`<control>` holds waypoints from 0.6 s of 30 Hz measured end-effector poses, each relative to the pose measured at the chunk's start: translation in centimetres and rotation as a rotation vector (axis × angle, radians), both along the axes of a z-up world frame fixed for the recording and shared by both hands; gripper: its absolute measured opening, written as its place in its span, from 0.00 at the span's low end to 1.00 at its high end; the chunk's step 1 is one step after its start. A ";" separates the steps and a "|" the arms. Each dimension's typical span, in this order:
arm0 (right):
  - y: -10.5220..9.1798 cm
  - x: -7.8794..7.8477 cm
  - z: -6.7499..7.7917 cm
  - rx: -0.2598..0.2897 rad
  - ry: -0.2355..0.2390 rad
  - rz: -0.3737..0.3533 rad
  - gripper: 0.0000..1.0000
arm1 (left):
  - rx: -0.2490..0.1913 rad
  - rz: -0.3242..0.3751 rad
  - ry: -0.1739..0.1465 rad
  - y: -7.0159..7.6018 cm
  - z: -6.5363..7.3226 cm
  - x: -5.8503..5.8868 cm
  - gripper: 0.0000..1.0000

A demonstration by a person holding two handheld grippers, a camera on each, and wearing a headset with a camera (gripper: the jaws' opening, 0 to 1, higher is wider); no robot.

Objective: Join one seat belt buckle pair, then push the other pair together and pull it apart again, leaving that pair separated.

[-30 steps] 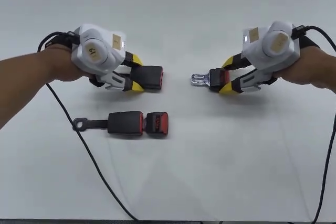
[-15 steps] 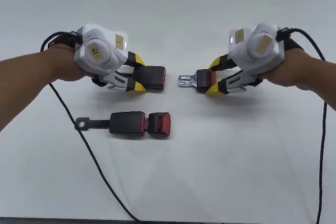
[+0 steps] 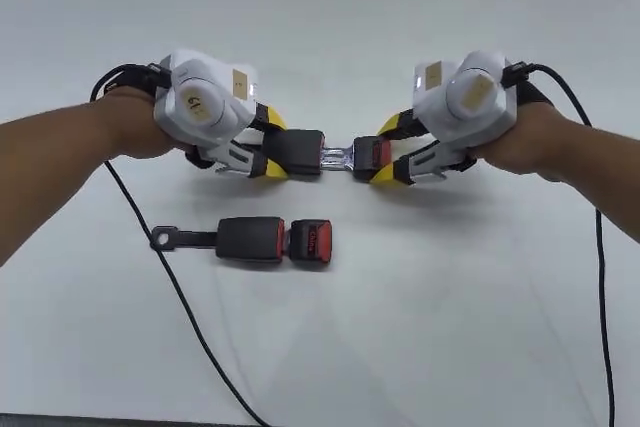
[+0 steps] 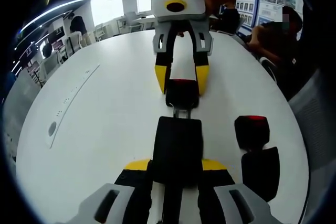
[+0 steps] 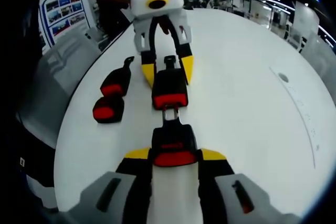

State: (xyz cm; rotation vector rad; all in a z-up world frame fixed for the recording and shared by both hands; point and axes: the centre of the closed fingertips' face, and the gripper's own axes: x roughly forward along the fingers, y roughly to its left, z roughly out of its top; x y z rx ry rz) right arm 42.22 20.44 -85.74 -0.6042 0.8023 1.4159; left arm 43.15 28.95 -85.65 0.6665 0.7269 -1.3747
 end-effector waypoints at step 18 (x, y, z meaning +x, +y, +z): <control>1.4 0.8 0.1 -0.005 -0.004 -0.002 0.33 | 0.028 0.007 0.002 -0.1 0.0 0.0 0.34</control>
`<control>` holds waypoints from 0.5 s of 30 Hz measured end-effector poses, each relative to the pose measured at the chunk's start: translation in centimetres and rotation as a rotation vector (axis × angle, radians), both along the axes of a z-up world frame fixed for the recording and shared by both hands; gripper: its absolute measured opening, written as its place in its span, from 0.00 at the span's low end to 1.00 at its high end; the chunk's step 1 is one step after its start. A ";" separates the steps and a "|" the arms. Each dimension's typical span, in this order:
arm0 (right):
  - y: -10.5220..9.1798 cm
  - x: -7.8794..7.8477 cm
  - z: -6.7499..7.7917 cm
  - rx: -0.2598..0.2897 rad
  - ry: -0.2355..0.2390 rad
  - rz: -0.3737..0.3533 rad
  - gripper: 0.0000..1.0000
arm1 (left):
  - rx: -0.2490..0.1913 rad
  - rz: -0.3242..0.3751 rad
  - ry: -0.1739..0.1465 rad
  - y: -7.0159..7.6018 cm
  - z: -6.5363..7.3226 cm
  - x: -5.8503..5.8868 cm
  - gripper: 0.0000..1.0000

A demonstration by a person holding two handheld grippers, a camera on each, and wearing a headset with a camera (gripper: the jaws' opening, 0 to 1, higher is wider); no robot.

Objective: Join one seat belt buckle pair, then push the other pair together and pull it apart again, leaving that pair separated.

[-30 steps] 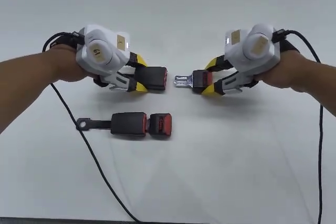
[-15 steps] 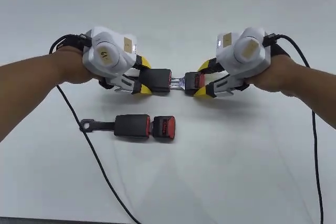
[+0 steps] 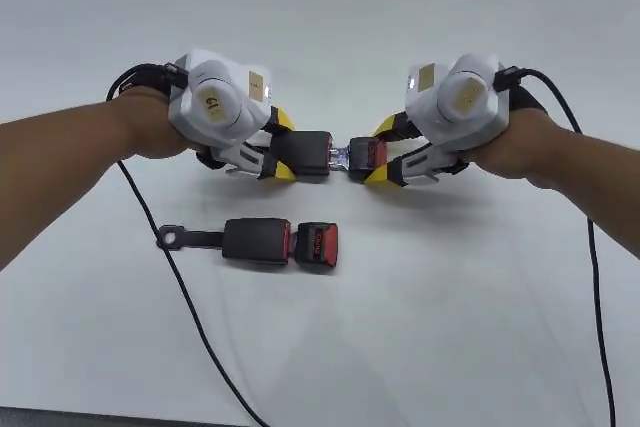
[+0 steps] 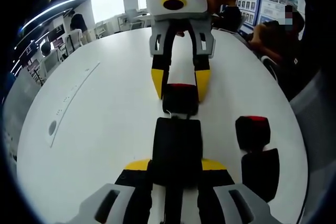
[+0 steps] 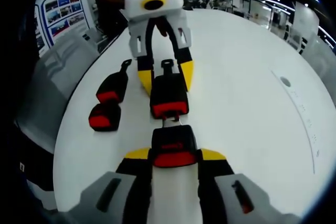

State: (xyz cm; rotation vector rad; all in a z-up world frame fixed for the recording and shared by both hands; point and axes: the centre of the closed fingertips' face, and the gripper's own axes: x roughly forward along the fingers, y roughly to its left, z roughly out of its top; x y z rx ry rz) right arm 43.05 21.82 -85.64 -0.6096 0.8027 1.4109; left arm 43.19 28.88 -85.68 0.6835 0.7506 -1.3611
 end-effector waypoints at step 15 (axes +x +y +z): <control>1.9 0.4 -0.4 -0.012 -0.004 -0.012 0.32 | 0.028 -0.044 -0.004 -0.1 -0.1 0.1 0.33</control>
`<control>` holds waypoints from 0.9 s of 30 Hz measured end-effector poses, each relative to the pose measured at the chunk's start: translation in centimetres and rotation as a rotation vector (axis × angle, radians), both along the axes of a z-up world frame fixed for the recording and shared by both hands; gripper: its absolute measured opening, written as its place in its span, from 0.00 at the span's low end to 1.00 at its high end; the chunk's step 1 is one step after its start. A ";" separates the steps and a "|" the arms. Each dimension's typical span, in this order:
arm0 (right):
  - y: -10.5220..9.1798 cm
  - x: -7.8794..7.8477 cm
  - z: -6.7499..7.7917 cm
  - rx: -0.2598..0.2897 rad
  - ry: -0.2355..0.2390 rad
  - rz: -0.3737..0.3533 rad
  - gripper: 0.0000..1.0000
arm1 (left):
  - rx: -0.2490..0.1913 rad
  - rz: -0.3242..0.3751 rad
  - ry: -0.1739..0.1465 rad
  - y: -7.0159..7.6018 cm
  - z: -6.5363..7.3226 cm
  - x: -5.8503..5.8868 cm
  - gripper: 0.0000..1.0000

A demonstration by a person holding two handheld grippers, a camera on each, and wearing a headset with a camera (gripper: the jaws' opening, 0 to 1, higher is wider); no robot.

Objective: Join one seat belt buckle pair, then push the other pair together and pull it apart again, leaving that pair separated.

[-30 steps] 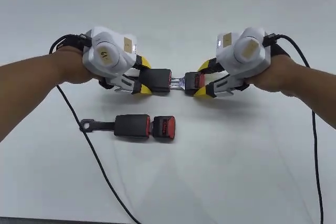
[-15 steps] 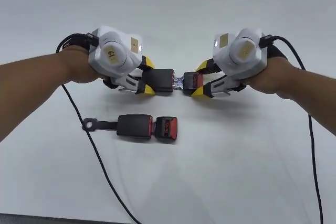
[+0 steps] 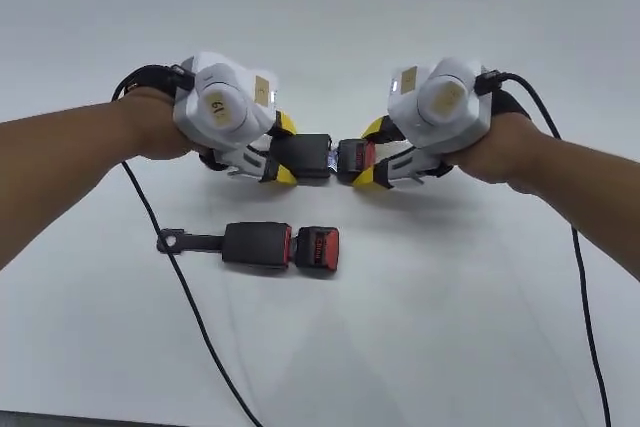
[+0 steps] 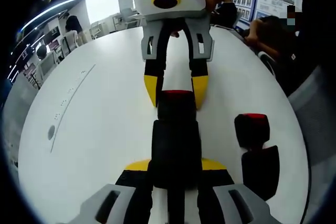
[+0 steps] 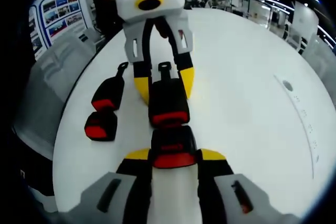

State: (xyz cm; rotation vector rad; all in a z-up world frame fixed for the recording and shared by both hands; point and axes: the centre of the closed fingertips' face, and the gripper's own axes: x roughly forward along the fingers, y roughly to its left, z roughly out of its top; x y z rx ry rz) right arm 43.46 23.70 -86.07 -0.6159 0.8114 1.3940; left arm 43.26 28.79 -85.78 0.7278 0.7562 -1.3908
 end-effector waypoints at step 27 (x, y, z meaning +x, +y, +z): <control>-0.3 -0.3 0.1 -0.051 -0.012 0.021 0.33 | 0.023 -0.041 0.004 0.2 0.0 -0.2 0.34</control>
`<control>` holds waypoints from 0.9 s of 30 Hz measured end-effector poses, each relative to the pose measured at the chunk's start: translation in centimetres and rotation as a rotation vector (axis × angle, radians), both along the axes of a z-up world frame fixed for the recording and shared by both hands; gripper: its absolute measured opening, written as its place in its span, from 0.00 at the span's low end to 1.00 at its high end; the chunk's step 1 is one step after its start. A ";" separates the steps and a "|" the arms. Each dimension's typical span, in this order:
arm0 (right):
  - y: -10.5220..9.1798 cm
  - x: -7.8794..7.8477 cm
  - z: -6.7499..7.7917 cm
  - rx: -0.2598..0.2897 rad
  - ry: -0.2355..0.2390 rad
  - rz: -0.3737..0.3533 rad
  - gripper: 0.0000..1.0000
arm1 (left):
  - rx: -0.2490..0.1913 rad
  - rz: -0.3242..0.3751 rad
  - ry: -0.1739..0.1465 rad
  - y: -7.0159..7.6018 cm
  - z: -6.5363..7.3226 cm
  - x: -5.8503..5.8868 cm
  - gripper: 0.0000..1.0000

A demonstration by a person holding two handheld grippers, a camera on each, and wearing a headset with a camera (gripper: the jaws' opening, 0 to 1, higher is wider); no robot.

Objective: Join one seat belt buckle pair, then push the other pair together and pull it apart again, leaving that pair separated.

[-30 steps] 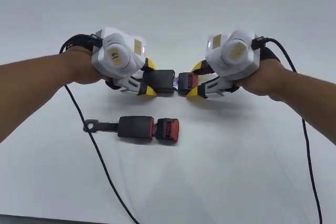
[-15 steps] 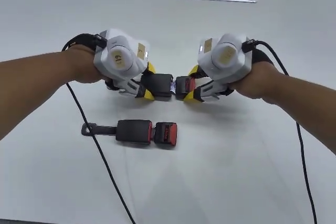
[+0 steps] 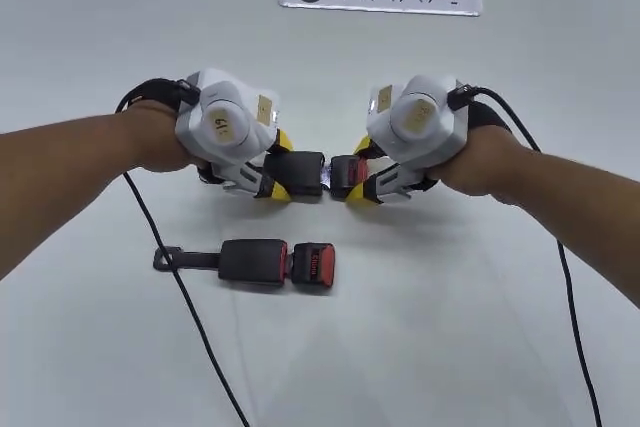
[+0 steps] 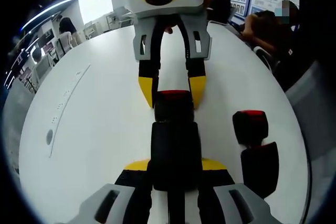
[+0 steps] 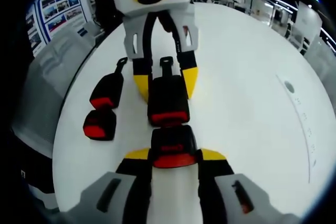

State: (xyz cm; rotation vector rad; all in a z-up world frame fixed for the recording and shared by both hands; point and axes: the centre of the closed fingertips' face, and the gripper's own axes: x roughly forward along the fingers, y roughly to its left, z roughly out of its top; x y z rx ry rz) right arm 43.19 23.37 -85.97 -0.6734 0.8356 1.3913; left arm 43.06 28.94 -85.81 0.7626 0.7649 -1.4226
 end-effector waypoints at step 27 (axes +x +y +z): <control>-1.8 -0.3 0.2 -0.026 -0.004 -0.001 0.33 | -0.001 0.002 0.003 0.0 0.0 -0.1 0.34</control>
